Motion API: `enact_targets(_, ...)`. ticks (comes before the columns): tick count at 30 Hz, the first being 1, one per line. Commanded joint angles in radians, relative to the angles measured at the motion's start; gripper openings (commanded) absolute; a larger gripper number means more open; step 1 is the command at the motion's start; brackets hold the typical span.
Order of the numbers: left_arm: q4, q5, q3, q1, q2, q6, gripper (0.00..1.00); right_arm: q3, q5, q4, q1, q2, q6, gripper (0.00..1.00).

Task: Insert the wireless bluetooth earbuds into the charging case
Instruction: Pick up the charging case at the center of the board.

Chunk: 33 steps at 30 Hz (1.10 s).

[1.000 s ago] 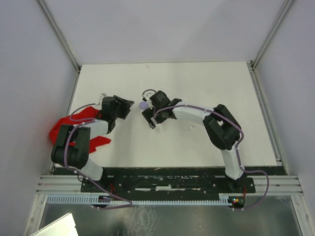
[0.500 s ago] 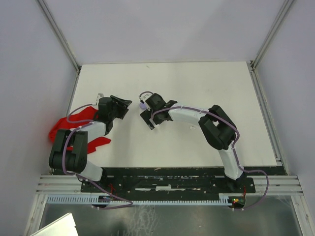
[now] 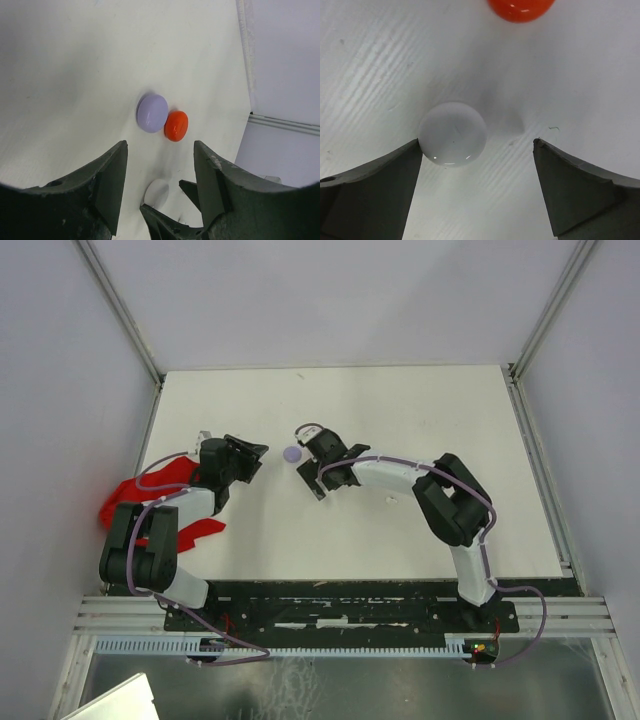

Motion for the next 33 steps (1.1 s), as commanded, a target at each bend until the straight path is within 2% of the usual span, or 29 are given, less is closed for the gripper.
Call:
enact_targets(1, 0.038, 0.019, -0.01, 0.004, 0.001, -0.029, 0.61, -0.054, 0.058, -0.021, -0.037, -0.065, -0.029, 0.99)
enact_targets(10, 0.043, 0.026, -0.018, 0.003, -0.009, -0.037, 0.61, -0.108, 0.057, -0.003, -0.108, -0.137, -0.016, 0.99)
enact_targets(17, 0.064, 0.065, -0.02, 0.003, -0.014, -0.048, 0.61, -0.12, -0.093, 0.02, -0.108, -0.197, -0.041, 1.0)
enact_targets(22, 0.068, 0.124, 0.009, 0.004, -0.017, -0.039, 0.61, -0.076, -0.193, -0.006, -0.106, -0.157, -0.082, 1.0)
enact_targets(33, 0.033, 0.206, 0.067, 0.005, -0.025, -0.024, 0.6, 0.022, -0.219, -0.027, -0.108, -0.042, -0.11, 0.93)
